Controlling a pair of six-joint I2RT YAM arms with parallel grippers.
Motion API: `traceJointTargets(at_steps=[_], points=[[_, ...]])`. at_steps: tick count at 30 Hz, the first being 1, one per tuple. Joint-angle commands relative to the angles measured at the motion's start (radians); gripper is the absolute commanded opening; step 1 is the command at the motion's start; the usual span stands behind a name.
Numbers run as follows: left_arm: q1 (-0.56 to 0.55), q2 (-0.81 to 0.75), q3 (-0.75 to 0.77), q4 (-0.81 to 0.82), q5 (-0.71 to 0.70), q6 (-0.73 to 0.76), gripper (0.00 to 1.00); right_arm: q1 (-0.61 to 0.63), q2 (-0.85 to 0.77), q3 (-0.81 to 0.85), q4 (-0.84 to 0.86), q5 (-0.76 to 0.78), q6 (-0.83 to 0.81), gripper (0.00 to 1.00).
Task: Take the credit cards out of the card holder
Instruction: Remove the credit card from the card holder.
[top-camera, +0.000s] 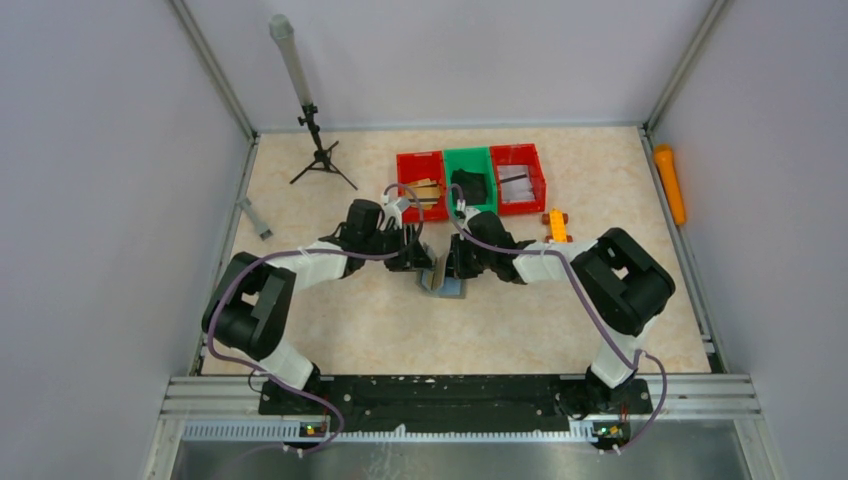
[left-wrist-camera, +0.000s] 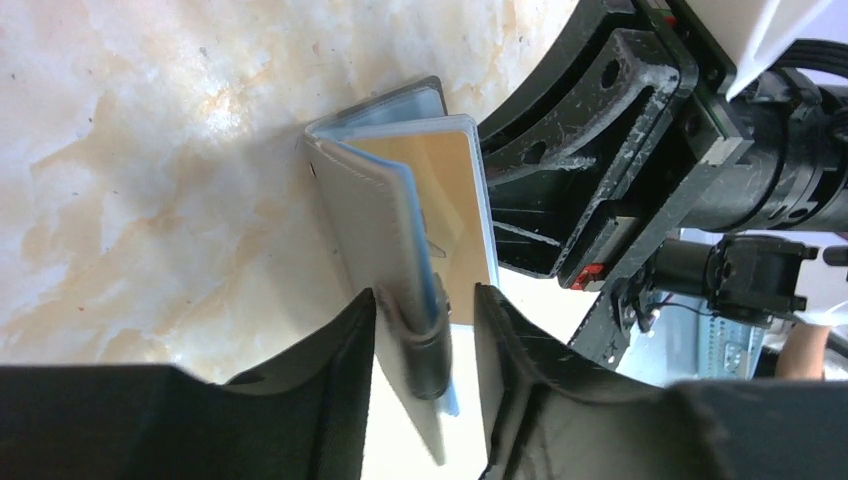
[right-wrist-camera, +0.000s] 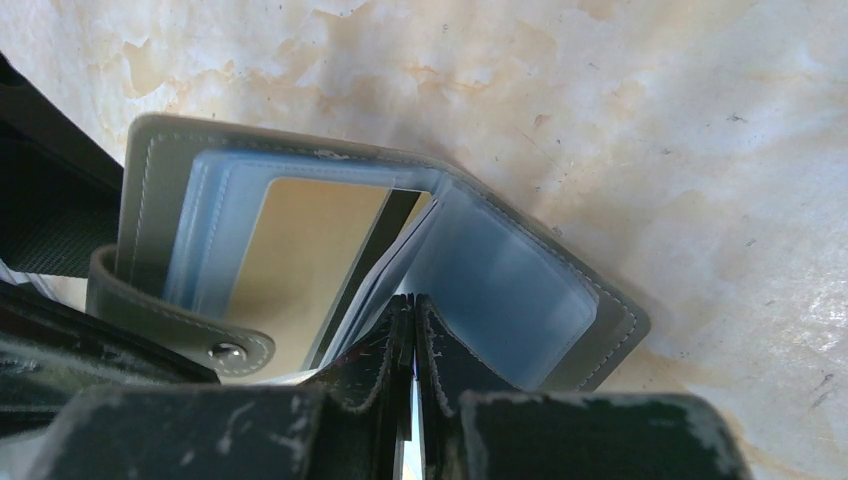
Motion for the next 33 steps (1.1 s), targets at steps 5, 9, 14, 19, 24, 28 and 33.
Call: traceJointTargets(at_steps=[5, 9, 14, 19, 24, 28, 33], points=[[-0.038, 0.008, 0.042, -0.018, -0.02, 0.034, 0.57, 0.014, 0.007, 0.027, 0.014, -0.014, -0.009, 0.04], [-0.06, 0.022, 0.068, -0.059, -0.052, 0.056, 0.58, 0.014, 0.007, 0.026, 0.016, -0.015, -0.01, 0.04], [-0.068, 0.028, 0.075, -0.07, -0.06, 0.064, 0.61, 0.014, 0.007, 0.026, 0.019, -0.018, -0.009, 0.04], [-0.072, 0.039, 0.082, -0.078, -0.063, 0.069, 0.61, 0.014, 0.007, 0.026, 0.019, -0.021, -0.007, 0.03], [-0.077, 0.049, 0.093, -0.093, -0.07, 0.075, 0.62, 0.014, 0.008, 0.026, 0.021, -0.023, -0.007, 0.03], [-0.082, 0.045, 0.093, -0.094, -0.072, 0.077, 0.67, 0.014, 0.009, 0.025, 0.021, -0.023, -0.007, 0.03], [-0.082, 0.043, 0.092, -0.093, -0.07, 0.079, 0.71, 0.014, 0.01, 0.026, 0.022, -0.026, -0.006, 0.03]])
